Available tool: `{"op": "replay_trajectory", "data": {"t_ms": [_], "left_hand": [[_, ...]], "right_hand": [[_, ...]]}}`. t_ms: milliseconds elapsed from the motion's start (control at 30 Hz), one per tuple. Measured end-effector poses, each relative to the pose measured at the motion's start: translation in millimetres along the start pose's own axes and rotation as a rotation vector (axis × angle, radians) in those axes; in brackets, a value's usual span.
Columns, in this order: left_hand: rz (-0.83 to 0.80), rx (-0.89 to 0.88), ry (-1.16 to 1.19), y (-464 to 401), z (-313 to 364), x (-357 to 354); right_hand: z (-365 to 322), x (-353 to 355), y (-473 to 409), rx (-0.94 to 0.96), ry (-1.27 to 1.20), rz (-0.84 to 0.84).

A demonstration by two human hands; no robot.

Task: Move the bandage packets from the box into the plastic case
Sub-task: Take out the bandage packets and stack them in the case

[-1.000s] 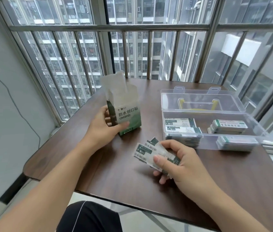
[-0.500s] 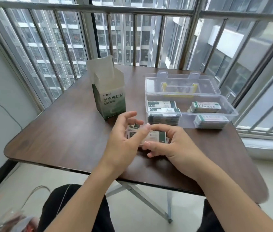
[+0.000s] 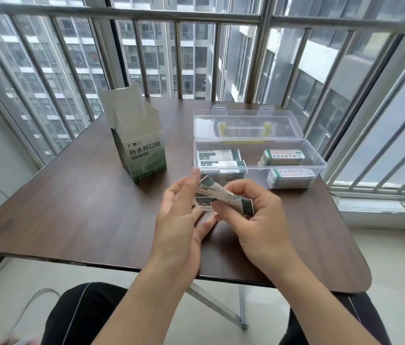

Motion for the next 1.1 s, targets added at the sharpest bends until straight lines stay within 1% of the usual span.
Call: {"op": "replay_trajectory", "data": {"t_ms": [67, 100, 200, 300, 400, 467, 533, 633, 733, 867, 967, 1033, 1067, 1100], "left_hand": [[-0.065, 0.018, -0.018, 3.4, -5.8, -9.2], [-0.075, -0.001, -0.018, 5.1, -7.8, -11.0], [-0.033, -0.122, -0.056, 5.9, -7.1, -9.2], [0.021, -0.227, -0.1, 5.3, -0.9, -6.7], [0.044, -0.254, -0.167, 5.3, 3.5, -8.3], [0.1, -0.267, -0.217, 4.7, 4.7, -5.3], [0.167, -0.283, -0.228, 3.0, 7.6, -1.2], [0.214, -0.329, -0.152, 3.3, 15.2, -0.8], [0.185, -0.339, -0.132, 5.0, 18.5, -9.0], [0.14, -0.334, -0.184, 8.6, 17.0, -25.0], [0.083, -0.404, -0.303, 11.5, 19.8, -31.0], [0.057, -0.467, -0.406, 7.9, 29.8, -35.1], [0.05, -0.486, -0.417, 3.8, 36.1, -38.3], [0.047, -0.496, -0.408, -2.1, 41.8, -41.0]], "right_hand": [[-0.4, -0.8, -0.7, -0.009, 0.007, -0.012], [0.5, -2.4, -0.3, -0.015, 0.031, -0.029], [1.0, -8.3, 1.1, -0.002, 0.141, -0.072], [3.8, -8.1, 0.3, 0.002, 0.204, -0.068], [3.3, -8.6, -1.3, 0.019, 0.265, -0.091], [2.3, -10.0, -0.8, 0.038, 0.29, -0.105], [-0.6, -10.9, -0.5, 0.064, 0.26, -0.089], [-4.7, -2.2, 0.3, 0.086, 0.111, 0.025], [-5.7, 7.2, 4.4, 0.045, -0.049, 0.133], [-16.3, 6.1, 8.9, 0.093, 0.069, 0.177], [-22.3, 11.0, 7.2, 0.101, 0.147, 0.199], [-33.2, 16.4, -2.9, 0.131, 0.227, 0.184], [-37.9, 20.3, -11.1, 0.127, 0.26, 0.177], [-39.4, 25.4, -20.7, 0.087, 0.23, 0.174]]}}
Point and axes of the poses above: each hand's wrist, its own y-axis away from the middle knuckle, its own x-axis out of the back of the hand, z = x × y, the point moved 7 cm from there along -y, towards the middle knuckle, and after that the axes turned 3 degrees about -y, right-handed, at the moved point
